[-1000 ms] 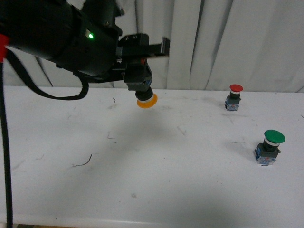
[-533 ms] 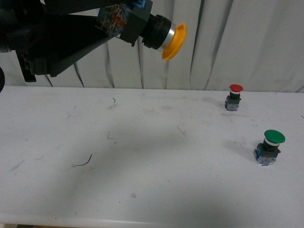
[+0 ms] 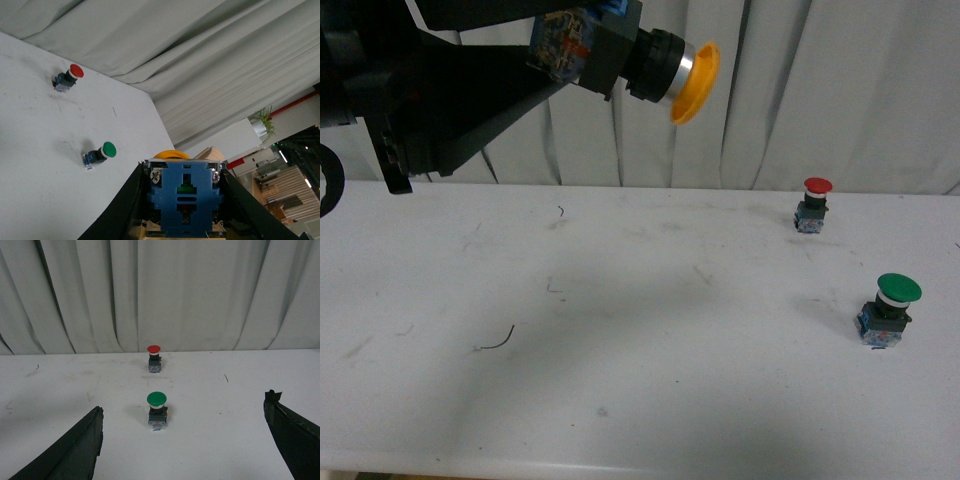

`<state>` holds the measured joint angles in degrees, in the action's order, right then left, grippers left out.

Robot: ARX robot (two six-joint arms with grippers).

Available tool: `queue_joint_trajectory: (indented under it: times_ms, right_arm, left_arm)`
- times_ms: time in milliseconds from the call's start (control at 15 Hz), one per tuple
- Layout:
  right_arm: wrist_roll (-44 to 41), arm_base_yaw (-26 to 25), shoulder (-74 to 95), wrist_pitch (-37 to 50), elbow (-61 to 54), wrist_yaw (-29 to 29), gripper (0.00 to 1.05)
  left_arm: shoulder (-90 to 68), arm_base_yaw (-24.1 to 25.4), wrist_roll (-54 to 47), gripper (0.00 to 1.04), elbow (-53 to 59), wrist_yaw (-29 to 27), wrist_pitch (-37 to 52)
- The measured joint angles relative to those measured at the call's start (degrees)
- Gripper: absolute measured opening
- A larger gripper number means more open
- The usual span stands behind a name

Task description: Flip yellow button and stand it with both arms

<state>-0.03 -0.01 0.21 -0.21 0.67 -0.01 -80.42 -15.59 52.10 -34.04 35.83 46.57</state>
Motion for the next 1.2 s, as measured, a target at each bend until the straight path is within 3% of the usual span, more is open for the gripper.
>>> queue_joint_trajectory:
  times_ms: [533,600,667,733,867,1067,1200]
  right_arm:
    - [0.8,-0.9,0.6,0.5,0.0,-1.9,0.98]
    - [3.0,-5.9,9.8,12.7,0.0,-10.0,0.98]
    - [3.8,-9.4,25.4,26.9,0.3,-13.1,0.98]
    - [3.9,-8.8,40.1,39.3,2.1,-13.1,0.98]
    - [3.3,-5.9,69.1,61.1,16.8,-10.9,0.98]
    - [3.7,-2.3,94.7,57.4,36.3,-9.7,0.98]
    - [6.9,0.9,94.0,59.4,37.7,-13.6,0.98]
  left_arm:
    - [-1.5,-0.9,1.2,0.36,0.0,-2.7,-1.7]
    - [-1.7,-1.4,1.0,0.36,0.0,-3.0,-1.9]
    - [-1.7,-2.0,0.4,0.36,0.0,-3.0,-2.2]
    - [-1.7,-2.2,0.2,0.36,-0.1,-2.9,-2.4]
    - [-1.6,-1.6,0.2,0.36,-0.4,-3.2,-2.8]
    - [-0.3,-1.1,0.2,0.36,-0.7,-3.1,-3.0]
    - [-0.3,-1.1,0.2,0.36,-0.7,-3.1,-2.8]
